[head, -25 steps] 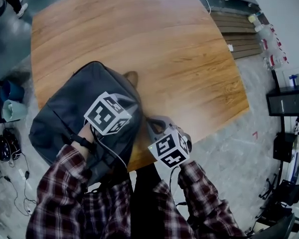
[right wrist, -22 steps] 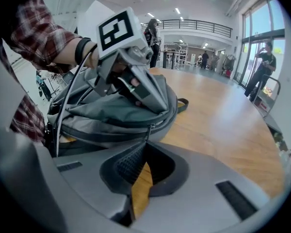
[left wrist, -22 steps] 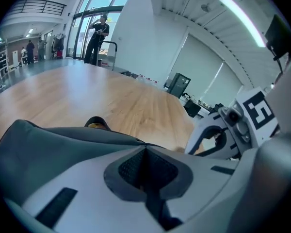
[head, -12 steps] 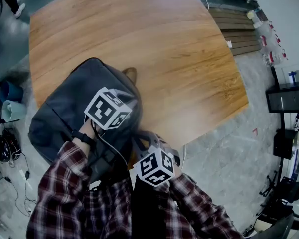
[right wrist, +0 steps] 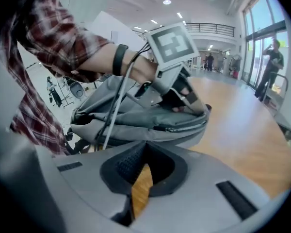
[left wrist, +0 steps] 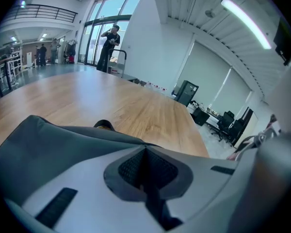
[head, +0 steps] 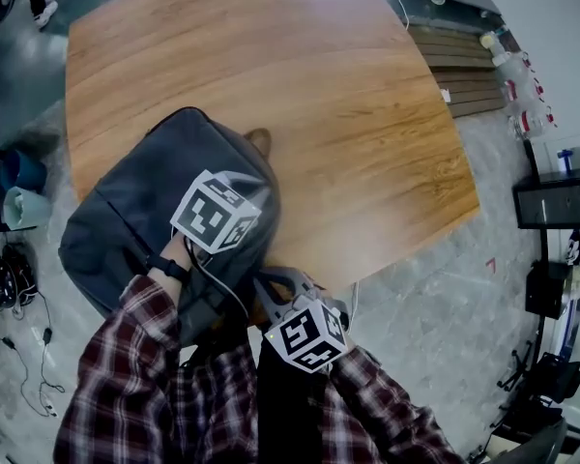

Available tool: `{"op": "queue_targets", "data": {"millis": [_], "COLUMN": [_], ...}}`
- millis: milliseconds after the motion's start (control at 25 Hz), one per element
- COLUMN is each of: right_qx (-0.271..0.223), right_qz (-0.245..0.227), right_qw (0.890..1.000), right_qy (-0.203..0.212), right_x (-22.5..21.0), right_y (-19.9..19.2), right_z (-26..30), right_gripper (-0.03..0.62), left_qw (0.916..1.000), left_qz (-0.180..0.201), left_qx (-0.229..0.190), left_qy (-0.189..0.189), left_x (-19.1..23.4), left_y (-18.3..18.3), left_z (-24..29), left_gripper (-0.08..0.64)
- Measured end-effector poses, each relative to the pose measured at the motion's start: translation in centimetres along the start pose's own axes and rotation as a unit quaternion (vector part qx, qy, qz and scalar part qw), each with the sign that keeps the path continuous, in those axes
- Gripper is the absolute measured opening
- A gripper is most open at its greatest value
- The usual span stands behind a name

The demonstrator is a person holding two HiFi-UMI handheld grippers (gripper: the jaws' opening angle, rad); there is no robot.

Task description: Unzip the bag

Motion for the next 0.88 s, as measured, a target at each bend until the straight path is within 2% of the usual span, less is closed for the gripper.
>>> {"op": "queue_targets", "data": {"millis": [120, 200, 320, 400, 480, 640, 760, 880], "right_qx": [-0.019, -0.04, -0.08, -0.105, -0.139, -0.22, -0.264, -0.294], "right_qz": [0.018, 0.027, 0.049, 0.062, 0.06, 0.029, 0.016, 0.003], "right_qw": [0.999, 0.998, 0.995, 0.991, 0.987, 0.974, 0.964, 0.955], "right_qy": [-0.019, -0.03, -0.043, -0.047, -0.048, -0.039, -0.032, -0.023], "right_x": [-1.8, -2.9, -3.6, -3.1, -2.8, -2.7, -1.5, 0.2], "right_y": [0.5, 1.2, 3.1, 4.6, 6.7, 12.4, 15.5, 17.4], "right_z": [-1.5, -2.6, -4.5, -6.3, -7.8, -9.5, -11.0, -12.6], "right_gripper": [0.009, 0.009, 0.009, 0.009, 0.009, 0.009, 0.009, 0.009], "left_qw": [0.9986, 0.9941, 0.9796, 0.9692, 0.9557, 0.9195, 0.8951, 0.872], "left_qz": [-0.02, -0.042, -0.082, -0.098, -0.103, -0.101, -0.097, -0.101], "left_qx": [-0.039, -0.084, -0.156, -0.19, -0.226, -0.299, -0.339, -0.377], "left_qy": [0.029, 0.054, 0.096, 0.122, 0.158, 0.235, 0.273, 0.295], "left_x": [-0.7, -1.5, -4.0, -6.7, -9.1, -11.5, -12.9, -14.4], "left_y": [0.0, 0.4, 0.4, -0.2, -0.4, 0.1, 0.2, 0.3], "left_z": [-1.8, -3.7, -7.7, -10.7, -13.7, -19.9, -24.0, -27.0], "left_gripper": [0.006, 0.006, 0.006, 0.006, 0.006, 0.006, 0.006, 0.006]}}
Point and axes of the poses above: the fingertips, and each gripper's own axes: z forward along the fingers, x to its left, y out of its top, the point moved 9 cm from there along -z, backward along the fingers, and after that the axes turned 1 degree about -x, right-handed, at the moved point
